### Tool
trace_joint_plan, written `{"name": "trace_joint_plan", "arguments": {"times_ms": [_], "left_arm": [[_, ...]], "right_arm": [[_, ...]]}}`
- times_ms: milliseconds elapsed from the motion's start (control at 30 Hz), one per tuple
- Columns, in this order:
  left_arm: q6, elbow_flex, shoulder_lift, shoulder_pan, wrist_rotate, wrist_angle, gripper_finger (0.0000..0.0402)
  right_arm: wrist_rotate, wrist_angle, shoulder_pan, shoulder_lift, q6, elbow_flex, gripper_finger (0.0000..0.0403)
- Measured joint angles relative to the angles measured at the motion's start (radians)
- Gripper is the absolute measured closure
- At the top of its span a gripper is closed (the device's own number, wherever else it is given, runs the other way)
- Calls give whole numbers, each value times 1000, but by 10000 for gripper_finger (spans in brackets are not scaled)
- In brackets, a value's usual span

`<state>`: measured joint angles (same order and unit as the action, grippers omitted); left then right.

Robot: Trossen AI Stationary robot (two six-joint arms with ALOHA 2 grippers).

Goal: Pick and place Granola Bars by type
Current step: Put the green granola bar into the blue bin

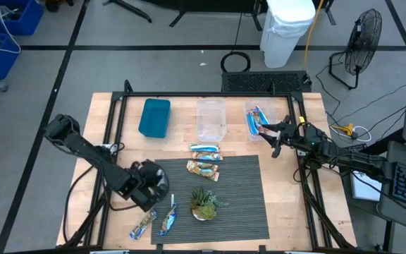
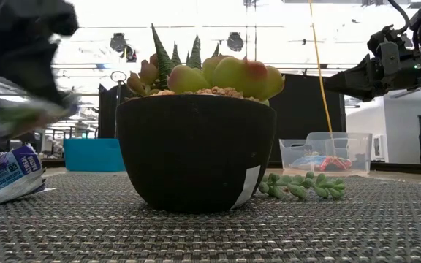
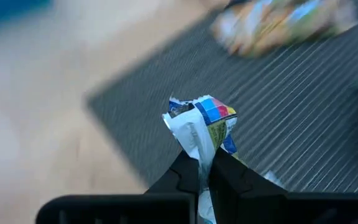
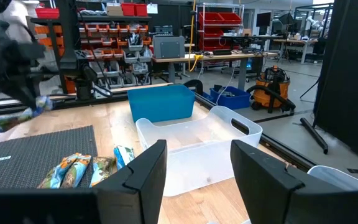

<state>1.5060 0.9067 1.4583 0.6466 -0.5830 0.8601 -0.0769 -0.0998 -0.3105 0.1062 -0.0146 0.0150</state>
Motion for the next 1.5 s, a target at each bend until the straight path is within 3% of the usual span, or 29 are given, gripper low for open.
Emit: {"name": "trace_joint_plan", "arguments": {"times_ms": [167, 267, 467, 667, 1033, 1367, 1500], "left_arm": [[-431, 47, -17, -33, -236, -144, 385], [-713, 37, -48, -65, -283, -287, 385], [-1072, 5, -166, -167, -210, -429, 380], [-1317, -154, -361, -299, -22, -642, 387], [-1527, -558, -779, -517, 295, -1047, 387], [-1582, -651, -1012, -692, 509, -1071, 387], [-1562, -677, -1052, -776, 540, -1069, 387]], "right_arm": [[0, 0, 0, 0, 0, 0, 234], [0, 0, 0, 0, 0, 0, 234], [0, 0, 0, 0, 0, 0, 234], [0, 0, 0, 0, 0, 0, 234], [0, 0, 0, 0, 0, 0, 234], [0, 0, 0, 0, 0, 0, 234], [0, 0, 0, 0, 0, 0, 234]]}}
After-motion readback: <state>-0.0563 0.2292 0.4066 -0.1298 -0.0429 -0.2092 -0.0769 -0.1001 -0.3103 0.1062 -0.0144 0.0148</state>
